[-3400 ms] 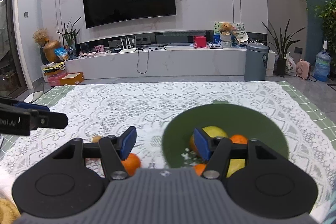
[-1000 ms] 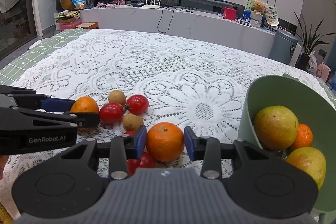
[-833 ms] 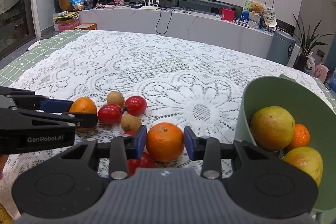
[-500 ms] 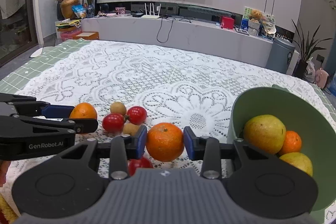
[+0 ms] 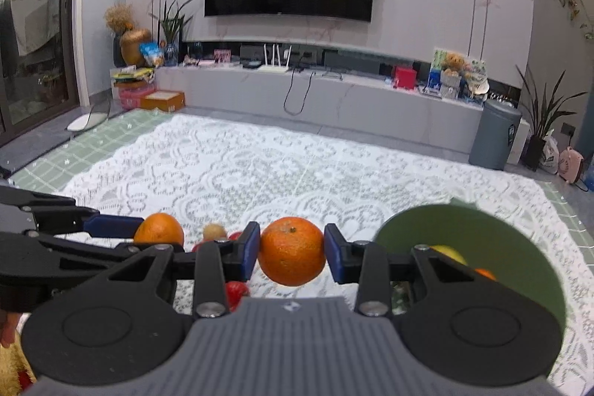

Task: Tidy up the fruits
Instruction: 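Carry the orange with the left gripper while the right gripper carries its orange over the colander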

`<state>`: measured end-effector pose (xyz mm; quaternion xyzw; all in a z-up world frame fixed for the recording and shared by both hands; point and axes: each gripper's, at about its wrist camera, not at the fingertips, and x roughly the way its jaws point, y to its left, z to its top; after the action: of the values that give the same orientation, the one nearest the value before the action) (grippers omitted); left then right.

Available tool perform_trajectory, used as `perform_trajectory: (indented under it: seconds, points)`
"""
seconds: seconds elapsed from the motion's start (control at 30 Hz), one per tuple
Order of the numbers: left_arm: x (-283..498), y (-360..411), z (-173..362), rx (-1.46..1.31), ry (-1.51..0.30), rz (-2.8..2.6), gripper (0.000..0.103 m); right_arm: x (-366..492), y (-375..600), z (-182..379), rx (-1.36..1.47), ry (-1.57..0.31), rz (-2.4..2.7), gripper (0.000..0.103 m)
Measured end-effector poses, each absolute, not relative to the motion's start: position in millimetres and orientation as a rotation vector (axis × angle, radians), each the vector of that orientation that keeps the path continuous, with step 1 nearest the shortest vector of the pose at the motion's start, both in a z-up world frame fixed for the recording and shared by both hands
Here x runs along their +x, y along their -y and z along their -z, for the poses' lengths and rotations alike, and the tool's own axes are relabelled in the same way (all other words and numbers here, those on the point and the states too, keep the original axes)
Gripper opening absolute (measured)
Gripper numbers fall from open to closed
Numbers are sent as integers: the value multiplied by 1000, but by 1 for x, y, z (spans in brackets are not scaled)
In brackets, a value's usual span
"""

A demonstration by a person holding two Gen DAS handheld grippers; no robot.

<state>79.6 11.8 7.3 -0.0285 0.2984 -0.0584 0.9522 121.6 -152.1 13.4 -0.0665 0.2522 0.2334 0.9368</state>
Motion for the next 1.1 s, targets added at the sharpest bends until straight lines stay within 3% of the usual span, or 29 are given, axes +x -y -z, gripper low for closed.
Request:
perform_trajectory:
  seconds: [0.5,1.1]
  points:
    - [101,67,-55,55,-540,227,50,130,220,-49,-110,-433,-412,35]
    - [153,131,-34,159,-659,369,50,186,286,-28,-91,-595,-279,35]
